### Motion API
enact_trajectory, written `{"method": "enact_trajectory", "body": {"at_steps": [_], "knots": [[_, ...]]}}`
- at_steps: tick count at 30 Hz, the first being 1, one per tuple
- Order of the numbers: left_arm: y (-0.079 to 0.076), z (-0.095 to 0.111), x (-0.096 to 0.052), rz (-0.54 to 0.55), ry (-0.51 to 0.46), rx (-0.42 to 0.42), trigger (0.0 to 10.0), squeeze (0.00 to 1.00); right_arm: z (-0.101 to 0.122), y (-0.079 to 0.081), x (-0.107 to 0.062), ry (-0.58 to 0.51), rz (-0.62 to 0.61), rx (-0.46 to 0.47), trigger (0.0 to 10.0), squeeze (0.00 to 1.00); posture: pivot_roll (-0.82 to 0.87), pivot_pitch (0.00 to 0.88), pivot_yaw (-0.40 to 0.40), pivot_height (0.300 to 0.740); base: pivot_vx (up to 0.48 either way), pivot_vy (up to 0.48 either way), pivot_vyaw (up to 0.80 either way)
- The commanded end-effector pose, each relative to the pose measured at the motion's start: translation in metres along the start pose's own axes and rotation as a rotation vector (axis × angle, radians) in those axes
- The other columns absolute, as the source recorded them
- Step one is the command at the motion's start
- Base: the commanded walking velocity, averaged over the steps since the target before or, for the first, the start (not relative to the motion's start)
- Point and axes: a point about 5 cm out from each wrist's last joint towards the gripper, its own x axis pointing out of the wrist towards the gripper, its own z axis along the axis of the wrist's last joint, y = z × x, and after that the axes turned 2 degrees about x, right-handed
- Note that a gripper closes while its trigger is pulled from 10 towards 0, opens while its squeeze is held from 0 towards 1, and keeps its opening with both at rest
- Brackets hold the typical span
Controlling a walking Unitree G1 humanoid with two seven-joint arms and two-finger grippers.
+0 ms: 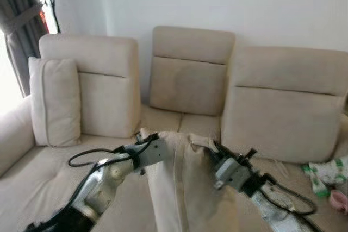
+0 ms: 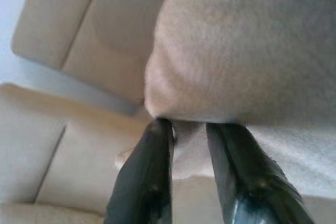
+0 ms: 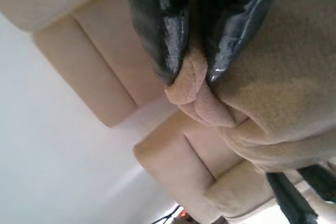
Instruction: Move the pillow to the sofa from floor
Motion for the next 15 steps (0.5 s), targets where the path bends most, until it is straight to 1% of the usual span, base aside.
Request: {"method": "enact_trajectory", "body": {"at_steps": [1,4,5,6,7,8,9,10,11,13,14,15], "knots": [[0.001,0.014,0.002,0.014,-0.063,0.006,10.0,0.0,0.008,-0.001,0.0,-0.05,-0.001,-0.013,10.0,0.0,0.13,0.0,0.024,0.74,0.0,0.0,0.0],[0.003,0.016,0.003,0.028,-0.074,-0.004,10.0,0.0,0.007,-0.004,0.0,-0.034,-0.023,-0.003,10.0,0.0,0.12,0.0,0.025,0.74,0.0,0.0,0.0],[0.005,0.017,0.003,0.037,-0.076,-0.005,10.0,0.0,0.005,-0.008,0.001,-0.022,-0.047,0.006,10.0,0.0,0.12,0.0,0.025,0.74,0.0,0.0,0.0],[0.007,0.018,0.004,0.052,-0.075,-0.004,10.0,0.0,0.003,-0.013,0.001,-0.003,-0.084,0.016,10.0,0.0,0.12,0.0,0.026,0.74,0.0,0.0,0.0],[0.01,0.02,0.005,0.074,-0.077,-0.001,10.0,0.0,0.0,-0.022,0.001,0.02,-0.14,0.036,10.0,0.0,0.12,0.0,0.027,0.74,0.0,0.0,0.0],[0.01,0.02,0.005,0.074,-0.077,-0.001,10.0,0.0,0.0,-0.022,0.001,0.02,-0.14,0.036,10.0,0.0,0.12,0.0,0.027,0.74,0.0,0.0,0.0],[0.013,0.021,0.006,0.092,-0.079,0.0,10.0,0.0,-0.003,-0.029,0.001,0.038,-0.184,0.052,10.0,0.0,0.12,0.0,0.027,0.74,0.0,0.0,0.0],[0.022,0.028,0.007,0.136,-0.101,0.0,10.0,0.0,-0.007,-0.044,0.0,0.069,-0.281,0.084,10.0,0.0,0.11,0.0,0.03,0.74,0.0,0.0,0.0],[0.022,0.028,0.007,0.136,-0.101,0.0,10.0,0.0,-0.007,-0.044,0.0,0.069,-0.281,0.084,10.0,0.0,0.11,0.0,0.03,0.74,0.0,0.0,0.0],[0.028,0.034,0.007,0.165,-0.122,-0.005,10.0,0.0,-0.01,-0.054,-0.002,0.086,-0.344,0.102,10.0,0.0,0.11,0.0,0.031,0.74,0.0,0.0,0.0],[0.028,0.034,0.007,0.165,-0.122,-0.005,10.0,0.0,-0.01,-0.054,-0.002,0.086,-0.344,0.102,10.0,0.0,0.11,0.0,0.031,0.74,0.0,0.0,0.0],[0.031,0.038,0.008,0.176,-0.135,-0.006,10.0,0.0,-0.011,-0.06,-0.003,0.097,-0.38,0.111,10.0,0.0,0.11,0.0,0.031,0.74,0.0,0.0,0.0]]}}
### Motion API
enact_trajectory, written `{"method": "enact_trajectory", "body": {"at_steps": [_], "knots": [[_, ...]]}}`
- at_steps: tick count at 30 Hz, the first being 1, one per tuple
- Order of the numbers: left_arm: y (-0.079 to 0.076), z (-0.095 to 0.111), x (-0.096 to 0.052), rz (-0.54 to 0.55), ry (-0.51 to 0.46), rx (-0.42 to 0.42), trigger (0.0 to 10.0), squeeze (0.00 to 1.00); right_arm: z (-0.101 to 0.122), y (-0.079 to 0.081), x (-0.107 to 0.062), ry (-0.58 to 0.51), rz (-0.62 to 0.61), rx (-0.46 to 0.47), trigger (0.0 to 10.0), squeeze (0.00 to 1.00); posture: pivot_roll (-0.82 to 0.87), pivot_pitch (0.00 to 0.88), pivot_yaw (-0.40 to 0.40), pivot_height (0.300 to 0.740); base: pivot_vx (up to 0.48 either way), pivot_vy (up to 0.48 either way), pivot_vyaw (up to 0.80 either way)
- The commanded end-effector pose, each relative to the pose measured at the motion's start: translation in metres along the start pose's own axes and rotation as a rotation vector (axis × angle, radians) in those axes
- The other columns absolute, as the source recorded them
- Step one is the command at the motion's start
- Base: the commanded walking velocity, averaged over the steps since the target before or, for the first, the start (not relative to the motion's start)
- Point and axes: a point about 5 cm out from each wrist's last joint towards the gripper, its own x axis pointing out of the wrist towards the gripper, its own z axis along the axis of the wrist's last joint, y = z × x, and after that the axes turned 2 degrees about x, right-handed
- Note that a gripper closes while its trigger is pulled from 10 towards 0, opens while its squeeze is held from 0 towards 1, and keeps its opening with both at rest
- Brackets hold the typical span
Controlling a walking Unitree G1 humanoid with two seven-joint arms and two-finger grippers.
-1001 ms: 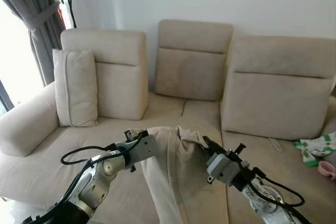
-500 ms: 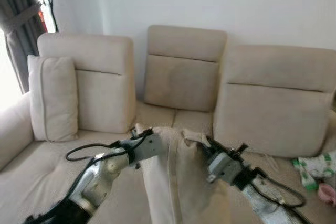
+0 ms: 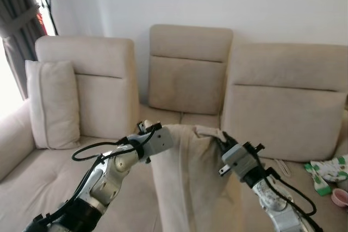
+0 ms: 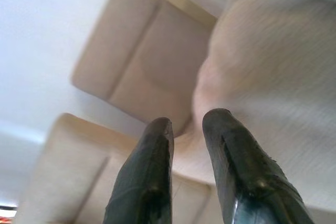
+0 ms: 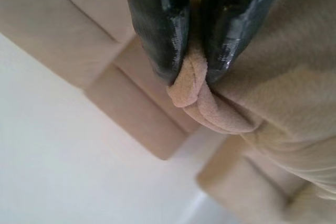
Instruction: Move the pillow to the sofa from floor
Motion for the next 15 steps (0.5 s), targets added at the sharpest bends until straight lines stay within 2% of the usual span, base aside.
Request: {"method": "enact_trajectory", "body": {"at_steps": [1,3,6,14,15], "knots": [[0.005,0.009,0.003,0.024,-0.032,-0.007,10.0,0.0,0.009,-0.025,0.005,-0.036,-0.145,0.022,10.0,0.0,0.1,0.0,0.034,0.74,0.0,0.0,0.0],[0.005,0.009,0.003,0.024,-0.032,-0.007,10.0,0.0,0.009,-0.025,0.005,-0.036,-0.145,0.022,10.0,0.0,0.1,0.0,0.034,0.74,0.0,0.0,0.0],[0.006,0.018,0.008,0.031,-0.062,0.0,10.0,0.0,0.007,-0.037,0.005,-0.018,-0.206,0.024,10.0,0.0,0.09,0.0,0.04,0.74,0.0,0.0,0.0],[0.006,0.022,0.012,0.06,-0.074,0.001,10.0,0.0,0.0,-0.037,0.001,0.026,-0.225,0.019,10.0,0.0,0.08,0.0,0.046,0.74,0.0,0.0,0.0],[0.006,0.024,0.014,0.067,-0.077,0.0,10.0,0.0,-0.004,-0.037,0.001,0.06,-0.228,0.027,10.0,0.0,0.08,0.0,0.047,0.74,0.0,0.0,0.0]]}}
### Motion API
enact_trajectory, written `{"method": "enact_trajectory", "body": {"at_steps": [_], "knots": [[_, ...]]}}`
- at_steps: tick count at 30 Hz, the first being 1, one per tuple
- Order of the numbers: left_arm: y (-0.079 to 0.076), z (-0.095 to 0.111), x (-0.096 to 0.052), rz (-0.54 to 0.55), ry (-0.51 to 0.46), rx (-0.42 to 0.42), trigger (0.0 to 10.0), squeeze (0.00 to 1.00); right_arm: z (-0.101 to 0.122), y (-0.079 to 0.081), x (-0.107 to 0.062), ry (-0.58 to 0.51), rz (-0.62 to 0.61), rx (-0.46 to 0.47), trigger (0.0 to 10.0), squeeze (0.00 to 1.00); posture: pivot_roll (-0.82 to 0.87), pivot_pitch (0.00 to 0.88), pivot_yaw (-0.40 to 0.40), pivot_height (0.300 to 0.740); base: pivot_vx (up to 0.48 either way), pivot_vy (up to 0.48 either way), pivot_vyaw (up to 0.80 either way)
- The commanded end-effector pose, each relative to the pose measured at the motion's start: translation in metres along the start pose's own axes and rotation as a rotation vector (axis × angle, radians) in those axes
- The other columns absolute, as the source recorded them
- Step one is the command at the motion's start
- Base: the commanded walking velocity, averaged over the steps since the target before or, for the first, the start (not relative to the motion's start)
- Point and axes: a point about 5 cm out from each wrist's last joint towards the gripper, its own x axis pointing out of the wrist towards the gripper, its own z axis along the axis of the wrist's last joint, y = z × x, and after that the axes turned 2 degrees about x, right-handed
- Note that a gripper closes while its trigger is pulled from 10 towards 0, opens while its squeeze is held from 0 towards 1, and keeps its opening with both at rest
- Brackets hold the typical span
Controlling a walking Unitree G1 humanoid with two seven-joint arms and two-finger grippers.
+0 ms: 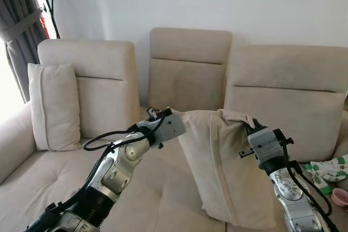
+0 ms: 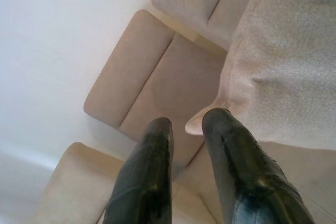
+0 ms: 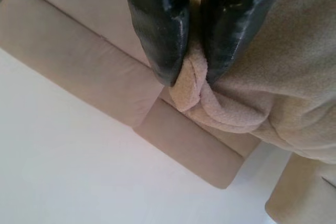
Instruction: Move the pillow to the sofa from floor
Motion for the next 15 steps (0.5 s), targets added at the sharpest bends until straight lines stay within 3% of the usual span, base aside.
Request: {"method": "enact_trajectory", "body": {"at_steps": [1,4,8,13,15], "knots": [[0.0,0.0,0.004,0.009,0.008,0.011,10.0,0.0,0.0,-0.004,0.004,0.019,-0.038,0.015,10.0,0.0,0.08,0.0,0.049,0.74,0.0,0.0,0.0],[-0.001,0.001,0.007,0.021,0.017,0.023,10.0,0.0,-0.01,-0.002,0.003,0.096,-0.033,0.031,10.0,0.0,0.08,0.0,0.05,0.74,0.0,0.0,0.0],[0.002,0.0,0.008,0.05,0.028,0.025,10.0,0.0,-0.011,-0.004,0.004,0.107,-0.056,0.039,10.0,0.0,0.08,0.0,0.05,0.74,0.0,0.0,0.0],[0.016,-0.002,0.006,0.128,0.053,0.02,10.0,0.0,-0.014,-0.01,0.007,0.126,-0.081,0.084,10.0,0.0,0.08,0.0,0.049,0.74,0.0,0.0,0.0],[0.023,-0.005,0.004,0.158,0.071,0.02,10.0,0.0,-0.012,-0.008,0.01,0.118,-0.029,0.132,10.0,0.0,0.09,0.0,0.045,0.74,0.0,0.0,0.0]]}}
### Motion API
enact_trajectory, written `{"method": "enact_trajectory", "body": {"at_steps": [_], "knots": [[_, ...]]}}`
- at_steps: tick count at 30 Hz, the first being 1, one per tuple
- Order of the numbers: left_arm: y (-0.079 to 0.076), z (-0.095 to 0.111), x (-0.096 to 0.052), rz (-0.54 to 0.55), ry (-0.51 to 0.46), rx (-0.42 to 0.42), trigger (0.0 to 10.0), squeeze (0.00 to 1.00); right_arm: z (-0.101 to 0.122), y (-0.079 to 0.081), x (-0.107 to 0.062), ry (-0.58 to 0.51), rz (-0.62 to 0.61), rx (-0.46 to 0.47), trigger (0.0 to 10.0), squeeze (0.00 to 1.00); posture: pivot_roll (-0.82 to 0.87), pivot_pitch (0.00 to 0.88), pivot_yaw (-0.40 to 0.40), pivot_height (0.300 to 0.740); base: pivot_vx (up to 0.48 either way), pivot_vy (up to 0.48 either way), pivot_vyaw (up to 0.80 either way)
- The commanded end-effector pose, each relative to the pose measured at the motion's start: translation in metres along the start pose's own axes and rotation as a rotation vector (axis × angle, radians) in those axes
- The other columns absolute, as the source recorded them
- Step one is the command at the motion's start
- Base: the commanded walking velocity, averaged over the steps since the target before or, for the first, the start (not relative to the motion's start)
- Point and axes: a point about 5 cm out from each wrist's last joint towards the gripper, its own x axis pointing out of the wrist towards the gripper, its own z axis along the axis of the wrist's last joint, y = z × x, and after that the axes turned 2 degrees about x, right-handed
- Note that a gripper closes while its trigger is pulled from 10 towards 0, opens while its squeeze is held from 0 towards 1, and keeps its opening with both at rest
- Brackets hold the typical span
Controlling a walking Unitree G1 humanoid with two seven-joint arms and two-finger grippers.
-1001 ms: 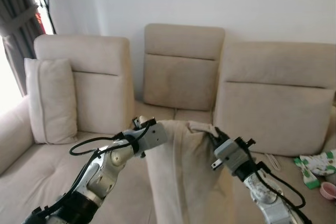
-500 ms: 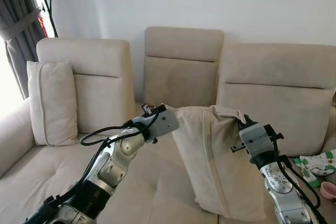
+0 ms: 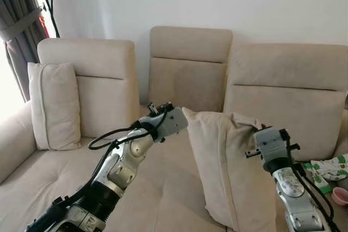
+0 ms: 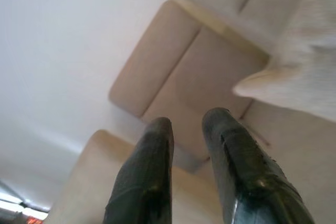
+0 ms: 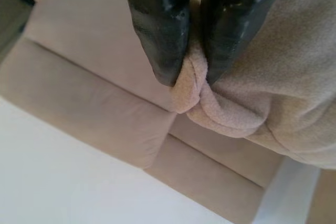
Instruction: Move the pillow to the sofa from floor
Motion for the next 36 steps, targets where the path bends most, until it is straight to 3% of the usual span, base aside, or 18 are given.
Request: {"method": "enact_trajectory", "body": {"at_steps": [1,6,11,15,20,27,36], "knots": [[0.011,-0.003,-0.001,0.046,0.022,0.02,10.0,0.0,0.007,0.001,0.005,-0.027,0.028,0.047,10.0,0.0,0.09,0.0,0.045,0.74,0.0,0.0,0.0],[0.016,-0.005,-0.002,0.066,0.033,0.026,10.0,0.0,0.027,0.009,0.013,-0.108,0.124,0.071,10.0,0.0,0.1,0.0,0.04,0.74,0.0,0.0,0.0],[0.016,-0.006,-0.003,0.064,0.04,0.018,10.0,0.0,0.043,0.011,0.026,-0.171,0.171,0.036,10.0,0.0,0.11,0.0,0.037,0.74,0.0,0.0,0.0],[0.015,-0.006,-0.004,0.058,0.046,0.013,10.0,0.0,0.052,0.006,0.034,-0.209,0.185,0.014,10.0,0.0,0.11,0.0,0.035,0.74,0.0,0.0,0.0],[0.02,-0.008,-0.007,0.08,0.054,0.016,10.0,0.0,0.068,-0.012,0.041,-0.286,0.161,0.015,10.0,0.0,0.12,0.0,0.032,0.74,0.0,0.0,0.0],[0.023,-0.006,-0.005,0.087,0.048,0.014,10.0,0.0,0.07,-0.026,0.046,-0.324,0.115,0.009,10.0,0.0,0.11,0.0,0.036,0.74,0.0,0.0,0.0],[0.017,-0.005,-0.006,0.039,0.052,0.008,10.0,0.0,0.058,-0.028,0.047,-0.3,0.095,0.004,10.0,0.0,0.12,0.0,0.032,0.74,0.0,0.0,0.0]]}}
